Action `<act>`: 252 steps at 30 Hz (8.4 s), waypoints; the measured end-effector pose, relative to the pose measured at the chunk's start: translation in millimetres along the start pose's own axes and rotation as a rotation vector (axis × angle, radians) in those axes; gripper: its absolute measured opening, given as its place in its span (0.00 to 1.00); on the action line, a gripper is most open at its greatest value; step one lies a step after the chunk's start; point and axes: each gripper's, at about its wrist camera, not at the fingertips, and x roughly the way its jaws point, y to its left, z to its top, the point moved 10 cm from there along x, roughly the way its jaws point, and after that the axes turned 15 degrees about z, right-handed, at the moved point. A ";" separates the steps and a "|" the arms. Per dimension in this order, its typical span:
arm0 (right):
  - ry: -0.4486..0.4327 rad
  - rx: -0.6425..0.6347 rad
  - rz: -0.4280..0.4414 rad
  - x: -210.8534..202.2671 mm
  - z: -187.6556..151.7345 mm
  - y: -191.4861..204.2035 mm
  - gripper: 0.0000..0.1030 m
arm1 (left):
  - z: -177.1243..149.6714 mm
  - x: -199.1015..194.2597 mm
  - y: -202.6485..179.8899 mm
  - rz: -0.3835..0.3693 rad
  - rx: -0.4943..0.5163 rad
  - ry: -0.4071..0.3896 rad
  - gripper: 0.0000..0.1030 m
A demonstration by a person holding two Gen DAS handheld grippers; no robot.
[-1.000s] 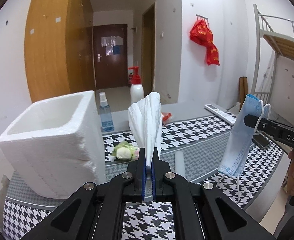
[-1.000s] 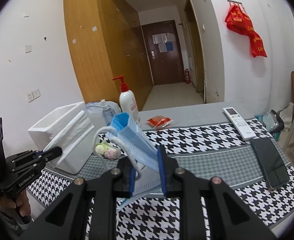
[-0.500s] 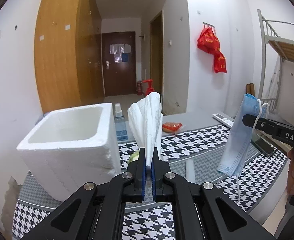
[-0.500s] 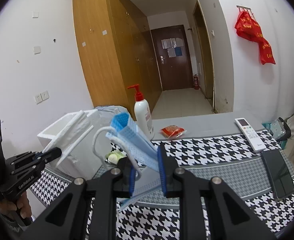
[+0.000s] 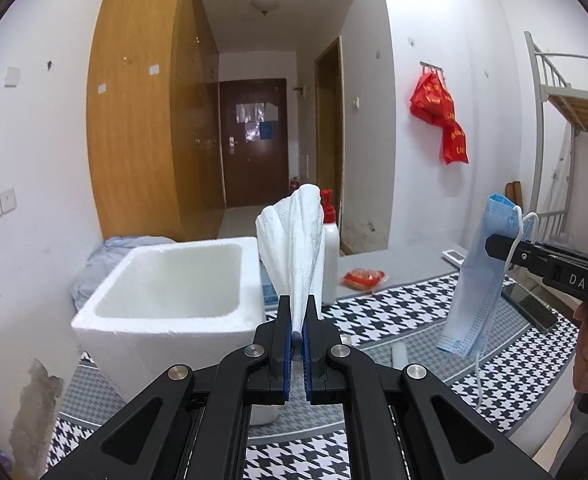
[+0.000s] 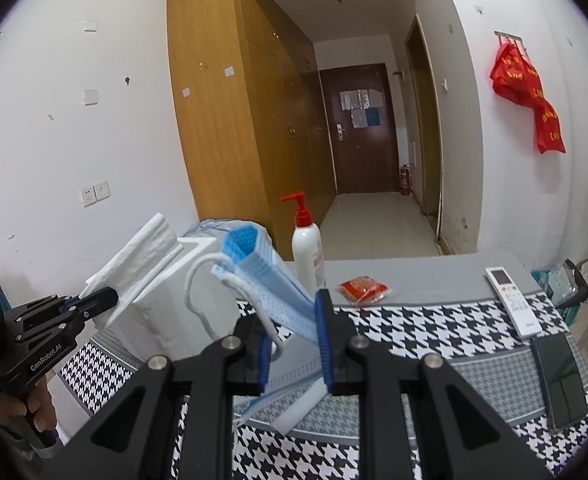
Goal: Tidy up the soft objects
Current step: 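Carry the white tissue and blue masks toward the white foam box, then lower the white tissue into the foam box and open the left gripper, then lower the blue masks into the foam box and open the right gripper, then move both tools away from the box back over the table, then move the left gripper toward the floral-wrapped paper roll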
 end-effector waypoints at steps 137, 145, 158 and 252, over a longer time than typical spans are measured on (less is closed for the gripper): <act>0.420 -0.364 0.231 225.6 30.6 156.6 0.23 | -51.7 38.2 212.5 0.319 -0.261 0.140 0.99; 0.487 -0.361 0.226 239.4 14.6 157.4 0.24 | -52.8 36.0 218.4 0.337 -0.285 0.141 0.99; 0.500 -0.380 0.263 239.5 3.0 165.4 0.82 | -50.3 31.8 222.3 0.346 -0.301 0.135 0.99; 0.039 -0.036 -0.128 -19.9 -64.1 -7.0 0.99 | -37.5 1.7 -37.4 -0.074 -0.021 -0.021 0.99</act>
